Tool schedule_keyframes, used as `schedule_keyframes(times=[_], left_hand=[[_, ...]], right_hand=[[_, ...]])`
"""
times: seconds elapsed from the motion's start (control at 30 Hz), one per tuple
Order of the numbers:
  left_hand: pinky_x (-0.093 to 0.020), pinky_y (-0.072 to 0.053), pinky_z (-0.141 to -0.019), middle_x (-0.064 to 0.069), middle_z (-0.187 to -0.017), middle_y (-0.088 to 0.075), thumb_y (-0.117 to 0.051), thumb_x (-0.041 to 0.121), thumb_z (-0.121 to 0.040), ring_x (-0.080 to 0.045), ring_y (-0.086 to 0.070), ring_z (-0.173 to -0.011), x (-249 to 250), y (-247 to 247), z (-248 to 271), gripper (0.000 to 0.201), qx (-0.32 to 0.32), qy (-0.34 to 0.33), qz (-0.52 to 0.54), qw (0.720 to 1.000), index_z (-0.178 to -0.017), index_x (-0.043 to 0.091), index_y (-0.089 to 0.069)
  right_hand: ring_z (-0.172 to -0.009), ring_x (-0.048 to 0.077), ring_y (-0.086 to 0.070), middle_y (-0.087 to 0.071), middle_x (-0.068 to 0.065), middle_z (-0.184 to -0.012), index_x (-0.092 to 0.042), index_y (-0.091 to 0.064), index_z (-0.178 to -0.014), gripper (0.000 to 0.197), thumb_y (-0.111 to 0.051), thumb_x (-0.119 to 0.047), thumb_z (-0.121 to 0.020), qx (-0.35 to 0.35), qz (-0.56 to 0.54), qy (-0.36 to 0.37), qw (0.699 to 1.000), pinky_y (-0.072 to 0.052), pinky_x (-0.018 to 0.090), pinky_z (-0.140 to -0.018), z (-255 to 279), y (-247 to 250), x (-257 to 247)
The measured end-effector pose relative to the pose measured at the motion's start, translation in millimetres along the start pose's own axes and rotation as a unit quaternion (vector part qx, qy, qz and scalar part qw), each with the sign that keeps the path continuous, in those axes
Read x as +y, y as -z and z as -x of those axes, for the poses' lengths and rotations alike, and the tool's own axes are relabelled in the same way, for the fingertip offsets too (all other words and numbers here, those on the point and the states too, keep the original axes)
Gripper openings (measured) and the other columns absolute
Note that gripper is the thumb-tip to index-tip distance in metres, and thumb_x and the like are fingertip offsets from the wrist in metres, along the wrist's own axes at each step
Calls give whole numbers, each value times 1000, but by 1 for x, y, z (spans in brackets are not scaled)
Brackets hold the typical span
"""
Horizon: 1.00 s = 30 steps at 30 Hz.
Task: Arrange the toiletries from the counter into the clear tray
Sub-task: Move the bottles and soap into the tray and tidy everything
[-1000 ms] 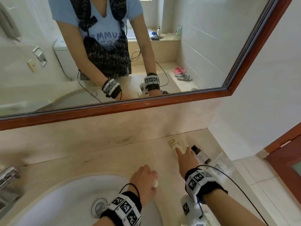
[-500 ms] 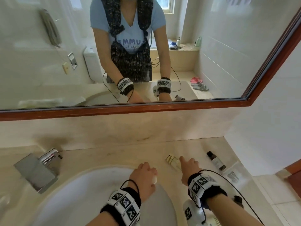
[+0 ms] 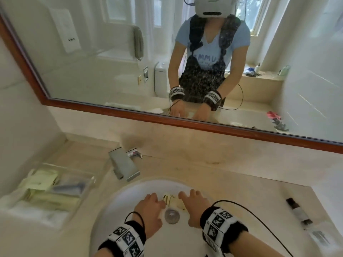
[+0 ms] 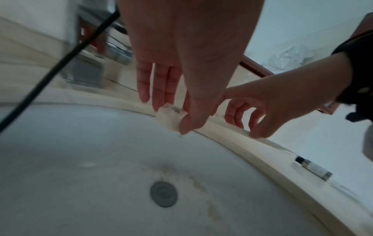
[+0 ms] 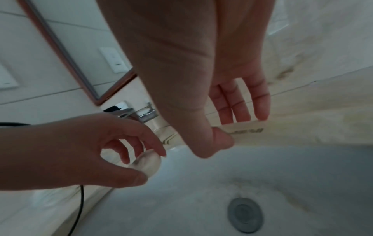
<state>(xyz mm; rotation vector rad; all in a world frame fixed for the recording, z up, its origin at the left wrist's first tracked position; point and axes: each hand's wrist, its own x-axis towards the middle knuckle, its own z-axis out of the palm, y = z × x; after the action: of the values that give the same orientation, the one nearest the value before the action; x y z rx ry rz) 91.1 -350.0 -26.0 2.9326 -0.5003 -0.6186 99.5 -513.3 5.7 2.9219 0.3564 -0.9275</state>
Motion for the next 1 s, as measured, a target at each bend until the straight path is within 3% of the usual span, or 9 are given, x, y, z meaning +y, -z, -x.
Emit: schedule_keyframes(times=[0.1,0.47,0.63,1.0], left_hand=[[-34,-39,-100,-7,-132,-39,-53,25,-86,-25,-39,-124,-42,0,28,46,9,46,16,999,-131,22,-43],[-28,-41,-96,-2,-131,-41,-52,29,-87,-19,-42,-121,-184,6,127,44,105,159,81,978,-130,24,-44],[-25,-41,-95,0,-130,-43,-51,29,-87,-16,-42,-120,-237,10,146,42,163,197,102,961,-128,26,-47],[-25,-42,-95,1,-129,-45,-54,29,-85,-16,-43,-119,-339,9,155,51,206,257,169,929,-134,27,-40]], right_hand=[[-124,38,-36,-34,19,-136,-19,-22,-139,67,-61,-15,-85,10,19,44,999,-42,47,-95,-9,8,-44],[-122,35,-35,-34,17,-132,-18,-26,-135,68,-61,-5,-79,18,44,145,988,-42,42,-94,-34,35,-207],[-124,35,-34,-34,18,-134,-17,-24,-139,70,-60,-6,-80,52,49,167,983,-42,42,-96,-50,52,-263],[-127,35,-33,-33,17,-137,-18,-24,-142,75,-62,-4,-80,60,121,173,976,-41,46,-98,-109,67,-360]])
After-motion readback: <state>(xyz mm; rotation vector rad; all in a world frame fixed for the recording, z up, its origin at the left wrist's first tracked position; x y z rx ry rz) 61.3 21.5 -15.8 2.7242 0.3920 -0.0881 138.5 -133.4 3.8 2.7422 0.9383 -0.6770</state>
